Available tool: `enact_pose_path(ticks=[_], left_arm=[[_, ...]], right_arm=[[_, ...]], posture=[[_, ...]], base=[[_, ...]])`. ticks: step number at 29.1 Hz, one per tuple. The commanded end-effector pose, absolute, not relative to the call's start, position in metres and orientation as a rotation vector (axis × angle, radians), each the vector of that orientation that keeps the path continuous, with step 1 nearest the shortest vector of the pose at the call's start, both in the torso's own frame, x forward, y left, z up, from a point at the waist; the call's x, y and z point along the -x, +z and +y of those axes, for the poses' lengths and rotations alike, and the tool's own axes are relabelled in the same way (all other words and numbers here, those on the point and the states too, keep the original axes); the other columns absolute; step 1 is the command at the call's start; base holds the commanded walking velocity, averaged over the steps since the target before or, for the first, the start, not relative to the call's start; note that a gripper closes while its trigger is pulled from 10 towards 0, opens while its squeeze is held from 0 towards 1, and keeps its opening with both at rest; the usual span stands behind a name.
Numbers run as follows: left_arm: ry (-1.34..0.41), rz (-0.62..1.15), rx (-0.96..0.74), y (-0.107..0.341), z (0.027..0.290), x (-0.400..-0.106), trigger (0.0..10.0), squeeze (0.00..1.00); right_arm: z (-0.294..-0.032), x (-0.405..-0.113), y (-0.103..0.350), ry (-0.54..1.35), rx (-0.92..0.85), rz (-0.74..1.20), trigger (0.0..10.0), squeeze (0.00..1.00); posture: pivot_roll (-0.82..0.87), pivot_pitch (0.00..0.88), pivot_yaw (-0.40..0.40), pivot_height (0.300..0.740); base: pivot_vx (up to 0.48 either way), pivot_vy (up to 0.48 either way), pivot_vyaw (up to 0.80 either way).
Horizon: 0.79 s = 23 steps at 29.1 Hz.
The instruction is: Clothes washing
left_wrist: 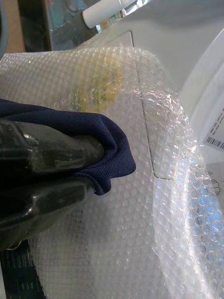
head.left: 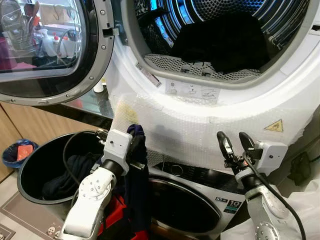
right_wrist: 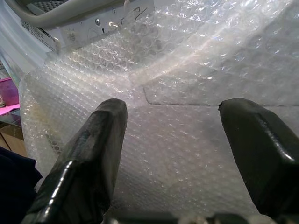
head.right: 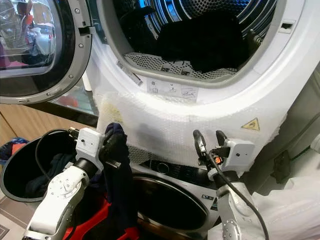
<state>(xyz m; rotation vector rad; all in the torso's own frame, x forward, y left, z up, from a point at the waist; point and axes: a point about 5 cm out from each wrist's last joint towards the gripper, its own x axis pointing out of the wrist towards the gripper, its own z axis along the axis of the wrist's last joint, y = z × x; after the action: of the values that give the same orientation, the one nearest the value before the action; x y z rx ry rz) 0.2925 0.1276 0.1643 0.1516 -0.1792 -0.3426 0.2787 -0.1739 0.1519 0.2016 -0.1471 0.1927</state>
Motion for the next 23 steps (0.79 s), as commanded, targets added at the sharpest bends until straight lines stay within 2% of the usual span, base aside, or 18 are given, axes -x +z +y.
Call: enact_pose_path(ticks=[1, 23], left_arm=[[-0.353, -0.202, -0.170, 0.1702, 0.1241, -0.2900, 10.0, 0.00], [-0.371, -0.215, -0.185, 0.1729, 0.1228, -0.2880, 10.0, 0.00]], right_arm=[[-0.1734, -0.2780, 0.1538, 0.203, -0.198, -0.146, 10.0, 0.00], [-0.1717, -0.2771, 0.1536, 0.210, -0.214, -0.145, 10.0, 0.00]], posture=[[-0.01, 0.000, -0.027, 0.740], [-0.01, 0.000, -0.023, 0.740]], base=[[0.000, 0.000, 0.00], [0.000, 0.000, 0.00]])
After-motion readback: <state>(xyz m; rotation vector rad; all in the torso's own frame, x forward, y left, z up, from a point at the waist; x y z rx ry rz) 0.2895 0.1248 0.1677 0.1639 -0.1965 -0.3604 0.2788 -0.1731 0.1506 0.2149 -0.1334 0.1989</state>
